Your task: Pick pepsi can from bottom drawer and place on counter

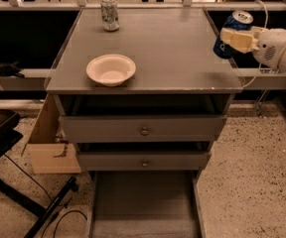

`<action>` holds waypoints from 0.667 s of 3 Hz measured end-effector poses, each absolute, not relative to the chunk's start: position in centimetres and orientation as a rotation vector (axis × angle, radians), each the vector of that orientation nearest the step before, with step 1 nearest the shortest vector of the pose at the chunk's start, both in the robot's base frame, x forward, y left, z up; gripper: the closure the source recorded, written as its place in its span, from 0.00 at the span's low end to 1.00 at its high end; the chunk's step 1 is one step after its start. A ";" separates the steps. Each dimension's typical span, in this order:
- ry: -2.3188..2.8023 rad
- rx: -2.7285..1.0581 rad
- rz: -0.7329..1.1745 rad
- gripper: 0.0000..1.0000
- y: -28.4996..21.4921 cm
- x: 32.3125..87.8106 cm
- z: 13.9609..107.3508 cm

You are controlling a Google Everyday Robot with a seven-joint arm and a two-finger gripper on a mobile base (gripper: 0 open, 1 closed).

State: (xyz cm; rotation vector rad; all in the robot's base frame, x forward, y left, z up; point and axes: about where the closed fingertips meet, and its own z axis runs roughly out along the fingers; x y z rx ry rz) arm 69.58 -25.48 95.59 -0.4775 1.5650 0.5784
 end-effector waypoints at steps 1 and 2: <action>1.630 -0.466 0.546 1.00 -25.9 73.5 93.8; 1.704 -0.501 0.552 1.00 -24.1 77.1 91.0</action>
Offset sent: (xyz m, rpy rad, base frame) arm 0.1176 0.0334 -0.0793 -0.1279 0.1986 0.0187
